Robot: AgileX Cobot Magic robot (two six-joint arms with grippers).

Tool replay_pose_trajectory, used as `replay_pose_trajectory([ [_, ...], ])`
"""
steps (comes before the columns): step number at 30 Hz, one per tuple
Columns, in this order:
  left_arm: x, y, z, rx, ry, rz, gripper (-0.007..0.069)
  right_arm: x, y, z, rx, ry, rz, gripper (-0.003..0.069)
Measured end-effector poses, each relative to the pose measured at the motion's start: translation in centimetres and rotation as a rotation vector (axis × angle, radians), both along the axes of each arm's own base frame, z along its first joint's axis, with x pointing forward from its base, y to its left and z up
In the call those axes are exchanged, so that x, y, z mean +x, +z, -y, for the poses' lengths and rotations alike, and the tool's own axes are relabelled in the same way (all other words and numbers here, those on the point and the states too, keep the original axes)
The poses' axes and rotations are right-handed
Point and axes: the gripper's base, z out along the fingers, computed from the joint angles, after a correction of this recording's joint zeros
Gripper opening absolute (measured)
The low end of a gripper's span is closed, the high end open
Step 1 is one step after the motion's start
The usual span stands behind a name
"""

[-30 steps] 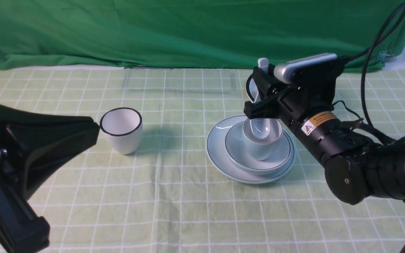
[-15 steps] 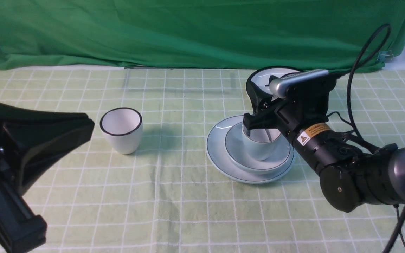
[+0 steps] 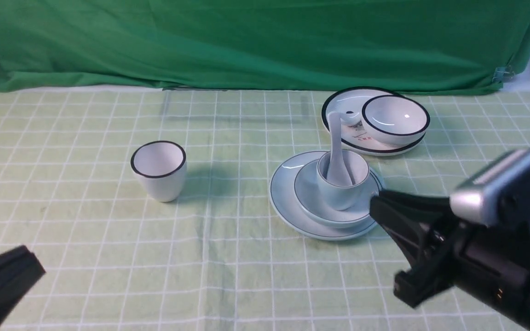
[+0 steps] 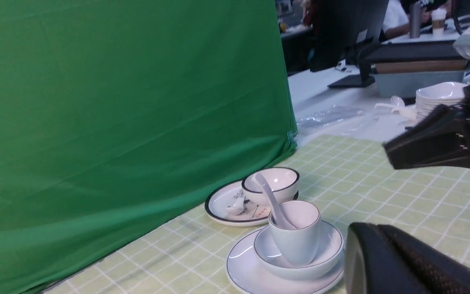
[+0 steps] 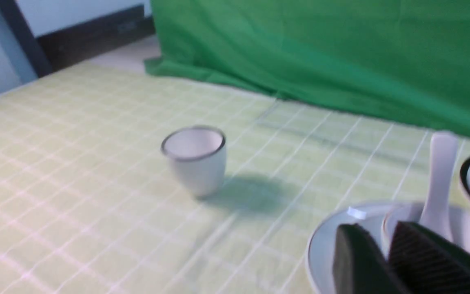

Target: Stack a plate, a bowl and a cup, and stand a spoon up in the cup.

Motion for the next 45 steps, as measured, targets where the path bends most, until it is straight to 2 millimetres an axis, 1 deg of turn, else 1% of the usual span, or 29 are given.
replay_pose_trajectory([
  [1, 0.0, -1.1, 0.1, -0.008, -0.007, 0.046, 0.0001, -1.2, -0.4, 0.9, 0.007, -0.002, -0.068, 0.0046],
  [2, 0.0, -1.2, 0.1, -0.006, -0.007, 0.057, 0.0001, -1.4, -0.4, 1.0, 0.011, -0.003, -0.078, 0.0043],
  [3, 0.0, -2.0, 0.3, -0.003, -0.014, 0.097, 0.0001, -2.6, -0.9, 1.9, 0.008, -0.004, -0.142, 0.0034],
  [4, 0.0, -2.0, 0.3, -0.003, -0.015, 0.1, 0.0001, -2.6, -0.9, 1.9, 0.01, -0.005, -0.144, 0.0034],
  [5, 0.1, -2.8, 0.5, 0.005, -0.02, 0.112, 0.0001, -3.4, -1.4, 2.5, -0.004, -0.004, -0.178, 0.0036],
  [6, 0.1, -2.9, 0.5, 0.005, -0.02, 0.111, 0.0001, -3.5, -1.4, 2.6, -0.005, -0.004, -0.183, 0.0036],
  [7, 0.3, -3.8, 0.7, 0.023, -0.022, 0.098, 0.0002, -4.1, -1.9, 3.1, -0.01, -0.005, -0.203, 0.0041],
  [10, 0.4, -4.7, 0.8, 0.043, -0.023, 0.08, 0.0002, -4.6, -2.4, 3.5, -0.013, -0.006, -0.213, 0.0048],
  [14, 0.6, -6.2, 0.9, 0.076, -0.025, 0.047, 0.0002, -5.0, -3.7, 3.9, -0.037, -0.008, -0.242, 0.0061],
  [18, 0.7, -7.8, 0.9, 0.125, -0.02, -0.006, 0.0002, -5.2, -4.3, 4.2, -0.025, -0.023, -0.268, 0.0073],
  [19, 0.7, -7.8, 0.9, 0.125, -0.02, -0.006, 0.0002, -5.2, -4.3, 4.2, -0.013, -0.032, -0.27, 0.0074],
  [20, 0.7, -8.0, 0.9, 0.136, -0.018, -0.018, 0.0002, -5.1, -4.4, 4.9, 0.047, -0.09, -0.282, 0.0074],
  [22, 0.7, -8.1, 0.9, 0.137, -0.02, -0.02, 0.0002, -5.3, -4.6, 6.0, 0.086, -0.157, -0.282, 0.0075],
  [23, 0.7, -8.1, 0.9, 0.138, -0.02, -0.02, 0.0002, -5.5, -4.9, 6.8, 0.102, -0.202, -0.275, 0.0075],
  [24, 0.7, -8.1, 0.9, 0.139, -0.02, -0.021, 0.0002, -5.9, -5.6, 7.6, 0.104, -0.239, -0.282, 0.0075],
  [26, 0.7, -8.2, 0.9, 0.144, -0.018, -0.027, 0.0003, -6.7, -6.5, 8.7, 0.127, -0.297, -0.286, 0.0075],
  [29, 0.7, -8.3, 0.9, 0.152, -0.018, -0.036, 0.0003, -7.7, -7.6, 9.6, 0.151, -0.347, -0.293, 0.0076],
  [32, 0.7, -8.3, 0.9, 0.155, -0.017, -0.038, 0.0003, -8.2, -7.7, 10.2, 0.164, -0.381, -0.253, 0.0079],
  [35, 0.7, -8.3, 0.9, 0.158, -0.017, -0.039, 0.0003, -8.4, -7.5, 10.6, 0.118, -0.406, -0.191, 0.0072],
  [37, 0.7, -8.3, 0.9, 0.158, -0.017, -0.039, 0.0003, -8.5, -7.3, 11.1, 0.019, -0.419, -0.105, 0.0033],
  [39, 0.7, -8.3, 0.9, 0.158, -0.017, -0.039, 0.0003, -8.6, -7.3, 11.4, -0.054, -0.429, -0.05, 0.002],
  [41, 0.7, -8.3, 0.9, 0.158, -0.017, -0.039, 0.0003, -8.8, -7.2, 11.5, -0.083, -0.439, -0.026, 0.0018],
  [42, 0.7, -8.3, 0.9, 0.158, -0.017, -0.038, 0.0003, -9.2, -7.4, 11.9, -0.13, -0.473, -0.005, 0.0018],
  [45, 0.7, -8.3, 0.9, 0.159, -0.017, -0.038, 0.0003, -9.8, -7.5, 12.3, -0.164, -0.514, 0.012, 0.0018],
])
